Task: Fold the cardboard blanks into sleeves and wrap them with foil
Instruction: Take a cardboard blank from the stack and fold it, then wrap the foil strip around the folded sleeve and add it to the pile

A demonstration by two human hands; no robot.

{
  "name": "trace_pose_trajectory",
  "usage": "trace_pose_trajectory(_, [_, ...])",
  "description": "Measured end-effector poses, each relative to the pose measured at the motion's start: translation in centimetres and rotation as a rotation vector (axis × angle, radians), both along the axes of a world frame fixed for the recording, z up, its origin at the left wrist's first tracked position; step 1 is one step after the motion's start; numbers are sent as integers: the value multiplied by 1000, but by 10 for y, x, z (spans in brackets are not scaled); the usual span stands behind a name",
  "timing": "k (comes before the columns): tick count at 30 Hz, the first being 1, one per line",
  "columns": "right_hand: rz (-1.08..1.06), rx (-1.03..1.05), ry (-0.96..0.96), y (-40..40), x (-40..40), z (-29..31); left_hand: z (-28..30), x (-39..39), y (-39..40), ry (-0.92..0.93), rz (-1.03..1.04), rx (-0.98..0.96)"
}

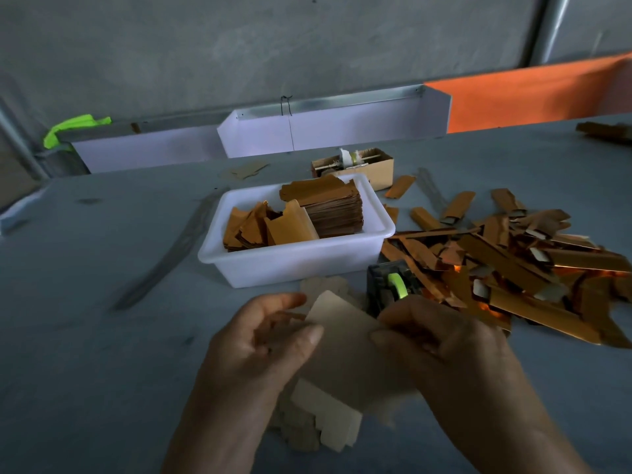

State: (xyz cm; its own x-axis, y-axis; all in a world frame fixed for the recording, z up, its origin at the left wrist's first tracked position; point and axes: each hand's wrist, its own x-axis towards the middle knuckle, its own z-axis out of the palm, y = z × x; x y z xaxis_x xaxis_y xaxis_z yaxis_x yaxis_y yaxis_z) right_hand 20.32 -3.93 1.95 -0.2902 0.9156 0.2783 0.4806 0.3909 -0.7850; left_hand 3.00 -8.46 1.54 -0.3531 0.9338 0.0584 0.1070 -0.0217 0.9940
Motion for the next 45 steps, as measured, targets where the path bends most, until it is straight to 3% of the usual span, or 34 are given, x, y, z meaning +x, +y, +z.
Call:
trace_pose_trajectory(3, [-2,-353,256,2,-3,-13,-11,0,6,-410,8,-42])
trace_pose_trajectory(6, [-43,-552,422,3,-9,-16,-21,12,8,-576,-36,-37])
trace_pose_trajectory(9, [-69,-629,527,1,-13,-21,-33,21,9,-515,-32,-65])
trace_pose_trajectory(13, [-81,-646,575,-1,-17,-26,-38,26,13,-295,124,-71])
trace_pose_trajectory(21, [-19,-491,441,-3,-14,-38,-36,27,10,-140,171,-77])
trace_pose_trajectory(23, [-31,-377,331,-5,-14,-40,-36,28,10,-120,199,-85])
trace_pose_trajectory(27, [-80,74,61,-12,-19,-44,-38,32,9,-66,184,-132])
trace_pose_trajectory(32, [15,-24,105,-19,-28,-47,-41,35,12,15,167,-116])
trace_pose_trajectory(38, [152,-139,187,-14,-21,-40,-36,28,10,-199,-86,-135])
trace_pose_trajectory(42, [144,-272,178,-10,-16,-38,-36,25,10,18,-155,-80])
trace_pose_trajectory(45, [-57,-234,174,-7,-12,-39,-35,24,8,30,-202,-116])
